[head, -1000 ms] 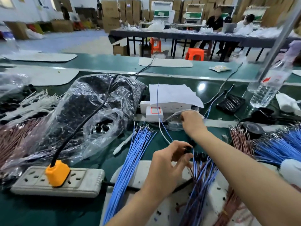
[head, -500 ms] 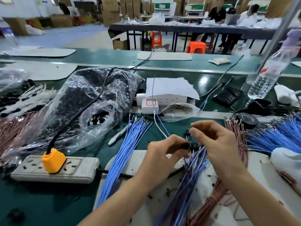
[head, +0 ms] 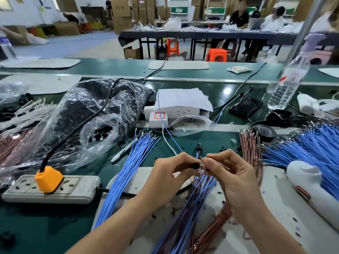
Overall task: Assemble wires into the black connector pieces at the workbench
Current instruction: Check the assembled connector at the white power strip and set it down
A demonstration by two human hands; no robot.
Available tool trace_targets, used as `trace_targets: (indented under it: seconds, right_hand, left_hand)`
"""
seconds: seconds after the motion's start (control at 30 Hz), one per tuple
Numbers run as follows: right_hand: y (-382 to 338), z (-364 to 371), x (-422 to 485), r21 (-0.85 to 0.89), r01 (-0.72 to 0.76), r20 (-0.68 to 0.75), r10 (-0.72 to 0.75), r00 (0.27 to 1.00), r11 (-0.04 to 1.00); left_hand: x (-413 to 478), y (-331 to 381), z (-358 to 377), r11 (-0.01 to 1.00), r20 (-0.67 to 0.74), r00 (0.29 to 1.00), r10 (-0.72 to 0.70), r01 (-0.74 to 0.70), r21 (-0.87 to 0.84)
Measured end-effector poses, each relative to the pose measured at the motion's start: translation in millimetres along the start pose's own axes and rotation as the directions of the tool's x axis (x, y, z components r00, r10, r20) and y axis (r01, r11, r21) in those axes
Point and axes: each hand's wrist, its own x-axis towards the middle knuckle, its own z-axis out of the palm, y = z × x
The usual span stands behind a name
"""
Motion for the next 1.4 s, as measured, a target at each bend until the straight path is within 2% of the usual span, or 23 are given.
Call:
trace_targets:
  seconds: [0.1, 0.2, 0.27, 0.3, 0.33, 0.37, 0.43, 0.5, 0.57, 0.67, 0.77, 0.9, 1.17, 1.4]
  right_hand:
    - [0.6, 0.7, -1.2, -0.001, 0.042, 0.03, -0.042, 0.999, 0.999]
    - [5.5, 1.7, -4.3, -0.207, 0.153, 0.024, -0.151, 0.988, 0.966]
    - [8.9, 0.7, -5.9, -0.425, 0.288, 0.06, -0.291, 0.955, 0.858]
    - [10.6, 0.2, -6.4, -0.526, 0.378, 0.118, -0.375, 0.919, 0.762]
    - [12.8, -0.1, -6.9, -0.596, 0.451, 0.176, -0.44, 0.88, 0.664]
    - [13.9, -0.3, -7.2, -0.63, 0.478, 0.2, -0.467, 0.861, 0.612]
    - [12.8, -1.4, -5.8, -0.629, 0.41, 0.151, -0.413, 0.898, 0.66]
    - [7.9, -4.5, -3.5, -0.532, 0.259, 0.08, -0.256, 0.963, 0.807]
    - [1.5, -8.7, -1.7, -0.424, 0.158, 0.089, -0.133, 0.987, 0.892]
    - [-2.8, -13.4, 1.1, -0.356, 0.054, 0.105, -0.017, 0.994, 0.933]
    - [-4.0, -16.4, 2.4, -0.286, -0.075, 0.137, 0.118, 0.984, 0.955]
    - [-4.7, -21.0, 2.9, -0.266, -0.215, 0.162, 0.263, 0.951, 0.94]
    - [-0.7, -21.3, 4.6, -0.144, -0.311, 0.185, 0.334, 0.924, 0.939]
    - [0.8, -22.6, 6.4, -0.132, -0.303, 0.224, 0.326, 0.919, 0.944]
  left_hand:
    - [-0.5, 0.7, 0.5, 0.999, 0.014, 0.999, 0.03, -0.03, 0.018]
    - [-0.2, -0.5, 0.2, 0.998, 0.02, 0.999, 0.046, -0.047, 0.034]
    - [-0.3, -0.7, 0.2, 0.995, 0.03, 0.998, 0.06, -0.062, 0.074]
    - [-0.4, -0.3, 0.2, 0.992, 0.032, 0.997, 0.072, -0.075, 0.1]
    - [-0.7, 0.1, -0.1, 0.988, 0.031, 0.996, 0.082, -0.085, 0.127]
    - [-0.7, 0.6, -0.5, 0.983, 0.028, 0.995, 0.095, -0.098, 0.156]
    - [-0.8, 1.2, -1.9, 0.967, 0.02, 0.991, 0.134, -0.135, 0.217]
    - [-0.3, 3.0, -3.2, 0.955, 0.016, 0.988, 0.151, -0.15, 0.255]
    - [0.2, 5.8, -4.0, 0.945, 0.019, 0.986, 0.168, -0.166, 0.282]
    - [-0.7, 6.5, -3.0, 0.967, 0.049, 0.994, 0.1, -0.109, 0.231]
    - [-3.5, 6.9, -1.4, 0.998, 0.113, 0.992, -0.05, 0.045, 0.043]
    - [-5.9, 9.0, -0.3, 0.992, 0.16, 0.983, -0.094, 0.106, -0.066]
    - [-5.0, 6.0, -0.5, 0.964, 0.201, 0.968, -0.148, 0.186, -0.191]
    - [-5.3, 6.3, 2.1, 0.927, 0.245, 0.957, -0.153, 0.225, -0.301]
